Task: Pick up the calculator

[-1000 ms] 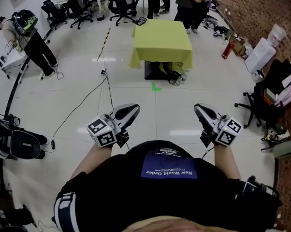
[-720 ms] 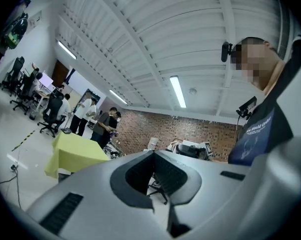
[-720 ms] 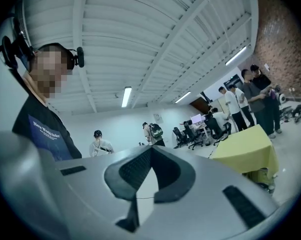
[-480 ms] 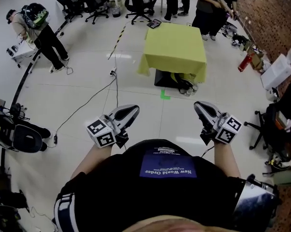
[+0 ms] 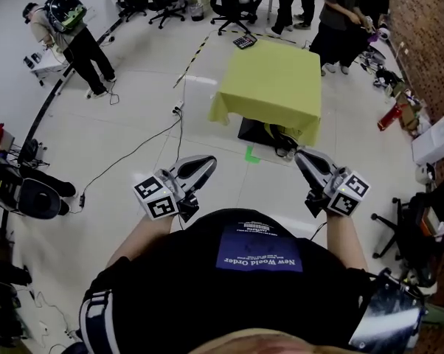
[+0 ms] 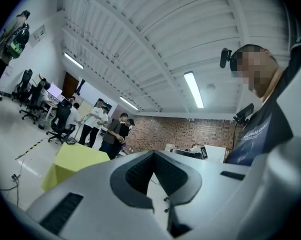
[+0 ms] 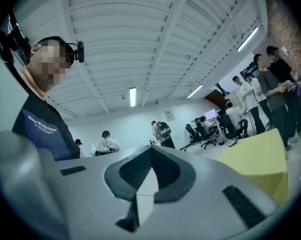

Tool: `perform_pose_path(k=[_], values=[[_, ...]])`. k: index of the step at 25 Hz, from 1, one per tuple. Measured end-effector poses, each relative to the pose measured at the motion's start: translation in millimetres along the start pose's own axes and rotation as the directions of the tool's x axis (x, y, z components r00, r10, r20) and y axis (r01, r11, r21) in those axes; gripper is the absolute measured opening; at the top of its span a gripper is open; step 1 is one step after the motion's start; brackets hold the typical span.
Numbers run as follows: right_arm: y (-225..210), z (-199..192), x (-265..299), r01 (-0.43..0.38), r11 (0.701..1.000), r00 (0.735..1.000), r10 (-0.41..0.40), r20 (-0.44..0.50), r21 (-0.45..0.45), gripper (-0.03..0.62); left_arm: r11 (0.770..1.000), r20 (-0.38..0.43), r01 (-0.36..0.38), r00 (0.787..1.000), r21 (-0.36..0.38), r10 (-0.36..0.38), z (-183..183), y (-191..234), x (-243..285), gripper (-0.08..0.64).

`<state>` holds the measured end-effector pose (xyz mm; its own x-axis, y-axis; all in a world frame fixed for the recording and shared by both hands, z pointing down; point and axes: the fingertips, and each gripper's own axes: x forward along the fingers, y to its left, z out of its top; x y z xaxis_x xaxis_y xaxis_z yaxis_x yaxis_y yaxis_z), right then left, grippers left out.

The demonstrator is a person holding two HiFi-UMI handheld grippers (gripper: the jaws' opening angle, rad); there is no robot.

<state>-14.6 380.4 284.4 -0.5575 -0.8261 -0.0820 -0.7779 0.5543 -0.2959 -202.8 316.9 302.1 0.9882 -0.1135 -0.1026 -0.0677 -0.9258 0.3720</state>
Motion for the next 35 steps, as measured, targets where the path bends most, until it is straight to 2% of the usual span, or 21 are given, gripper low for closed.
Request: perform_pose_path(k=[4, 10, 14, 21, 25, 30, 35], values=[[-38.7, 0.3, 8.8, 0.015, 1.0, 1.0, -0.015, -0.005, 0.022, -0.014, 1.0, -0.014, 0.003, 1.0, -0.01, -0.003, 2.2, 31.0, 30.1, 0.006], [-87.6, 5.4, 57.6, 0.054, 0.999, 0.998, -0.054, -0.024, 0.0, -0.014, 0.997, -0.008, 0.067, 0.998, -0.04, -0.068, 14.4, 102.6, 63.6, 0.006], [-125.0, 21.5, 99.8, 0.105, 0.994, 0.994, -0.105, -0.014, -0.028, -0.014, 0.99, -0.017, 0.135, 0.991, -0.045, -0.136, 37.5, 160.3, 86.5, 0.006], [-187.5, 41.6, 177.6, 0.186, 0.982, 0.982, -0.185, 0.021, -0.031, -0.014, 0.978, -0.071, 0.206, 0.976, -0.018, -0.207, 86.3, 260.4, 113.6, 0.006], [-213.3, 42.7, 207.0, 0.194, 0.981, 0.981, -0.194, 0.011, -0.025, -0.014, 0.977, -0.08, 0.21, 0.974, -0.034, -0.212, 95.9, 300.7, 128.2, 0.006], [-258.9, 54.1, 216.0, 0.201, 0.979, 0.979, -0.201, 0.015, -0.016, -0.014, 0.98, -0.085, 0.193, 0.977, -0.036, -0.196, 100.9, 334.2, 155.9, 0.006], [-308.6, 60.1, 214.3, 0.15, 0.989, 0.988, -0.15, 0.023, -0.006, -0.014, 0.989, -0.089, 0.15, 0.985, -0.007, -0.15, 96.2, 352.0, 191.5, 0.006]])
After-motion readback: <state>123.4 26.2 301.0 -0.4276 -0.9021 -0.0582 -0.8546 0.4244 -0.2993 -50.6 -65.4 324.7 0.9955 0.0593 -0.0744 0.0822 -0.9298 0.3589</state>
